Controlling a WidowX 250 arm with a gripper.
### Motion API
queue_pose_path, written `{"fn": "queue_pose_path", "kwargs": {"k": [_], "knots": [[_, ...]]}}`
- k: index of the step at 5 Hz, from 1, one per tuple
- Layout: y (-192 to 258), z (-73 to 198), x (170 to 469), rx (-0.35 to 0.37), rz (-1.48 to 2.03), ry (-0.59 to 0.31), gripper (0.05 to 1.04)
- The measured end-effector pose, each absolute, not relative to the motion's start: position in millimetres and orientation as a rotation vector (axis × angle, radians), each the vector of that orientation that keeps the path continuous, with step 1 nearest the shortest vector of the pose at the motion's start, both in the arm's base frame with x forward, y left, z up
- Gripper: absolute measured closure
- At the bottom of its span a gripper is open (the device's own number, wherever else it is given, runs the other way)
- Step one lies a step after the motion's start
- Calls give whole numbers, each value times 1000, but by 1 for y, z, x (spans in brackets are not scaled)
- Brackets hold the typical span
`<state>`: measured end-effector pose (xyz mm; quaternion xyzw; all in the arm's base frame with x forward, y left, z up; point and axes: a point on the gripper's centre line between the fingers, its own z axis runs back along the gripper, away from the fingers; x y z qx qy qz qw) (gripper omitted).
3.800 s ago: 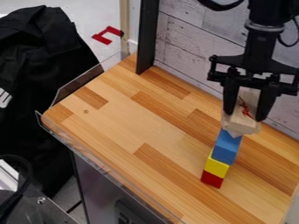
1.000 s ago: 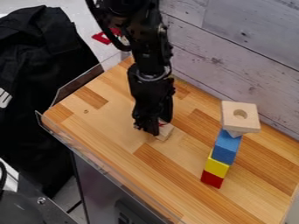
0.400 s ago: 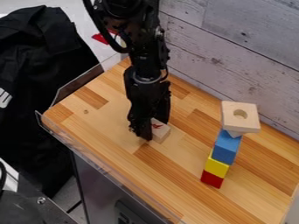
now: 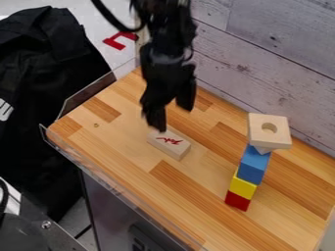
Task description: Put the block down left
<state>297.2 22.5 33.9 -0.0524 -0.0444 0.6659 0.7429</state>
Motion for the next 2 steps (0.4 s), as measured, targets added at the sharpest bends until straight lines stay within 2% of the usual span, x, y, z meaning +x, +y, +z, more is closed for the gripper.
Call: {"fn": "queue_pose_path", "kwargs": {"k": [1, 2], "knots": [[13, 71, 303, -79, 1282, -147, 83], [0, 91, 303, -49, 1044, -109, 83]]}}
